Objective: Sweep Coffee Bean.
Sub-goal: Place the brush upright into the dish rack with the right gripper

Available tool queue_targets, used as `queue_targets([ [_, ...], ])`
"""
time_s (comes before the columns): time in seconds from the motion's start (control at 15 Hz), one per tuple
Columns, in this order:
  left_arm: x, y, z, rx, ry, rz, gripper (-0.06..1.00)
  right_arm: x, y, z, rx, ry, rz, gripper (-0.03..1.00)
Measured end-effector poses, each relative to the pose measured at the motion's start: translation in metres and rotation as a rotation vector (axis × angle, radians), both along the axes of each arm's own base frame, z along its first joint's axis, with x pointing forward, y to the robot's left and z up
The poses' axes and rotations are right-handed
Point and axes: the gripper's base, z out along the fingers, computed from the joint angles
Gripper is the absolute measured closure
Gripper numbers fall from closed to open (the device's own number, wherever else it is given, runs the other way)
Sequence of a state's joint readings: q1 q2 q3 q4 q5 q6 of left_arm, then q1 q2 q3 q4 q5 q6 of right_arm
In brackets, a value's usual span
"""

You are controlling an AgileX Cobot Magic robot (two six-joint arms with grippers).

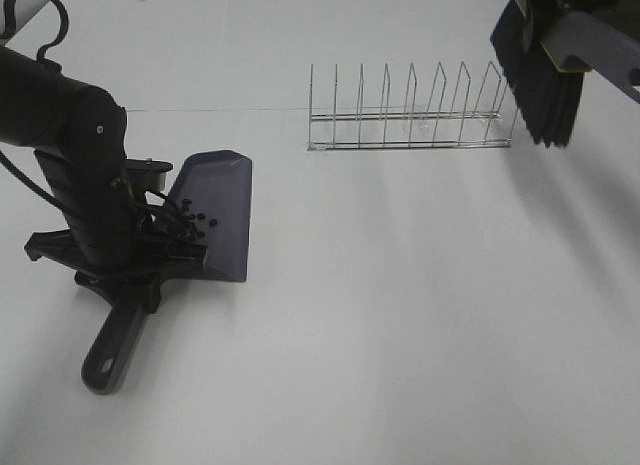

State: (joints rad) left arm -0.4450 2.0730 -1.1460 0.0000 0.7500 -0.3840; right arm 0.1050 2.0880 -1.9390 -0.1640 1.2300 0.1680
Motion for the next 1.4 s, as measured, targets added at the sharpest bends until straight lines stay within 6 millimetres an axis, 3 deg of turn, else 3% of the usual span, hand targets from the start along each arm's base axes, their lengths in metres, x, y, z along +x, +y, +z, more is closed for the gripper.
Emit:
queue_targets([
  [0.4, 0.000, 0.000, 0.000, 0.000, 0.000, 0.000, 0.68, 0.004, 0.014, -0.051, 0.024, 0.137, 0.026, 0.69],
  [0.6, 0.000, 0.000, 0.000, 0.000, 0.000, 0.000, 0.68, 0.014, 0.015, -0.074, 0.010, 0.121, 0.034, 0.69],
  [1.0, 0.000, 0.000, 0.000, 0.000, 0.000, -0.001, 0.68, 0.028, 0.013, -0.101, -0.032, 0.070, 0.062, 0.69],
  [1.4, 0.000, 0.000, 0.000, 0.000, 0.000, -0.004, 0.68, 0.041, 0.012, -0.108, -0.065, -0.043, 0.100, 0.69],
])
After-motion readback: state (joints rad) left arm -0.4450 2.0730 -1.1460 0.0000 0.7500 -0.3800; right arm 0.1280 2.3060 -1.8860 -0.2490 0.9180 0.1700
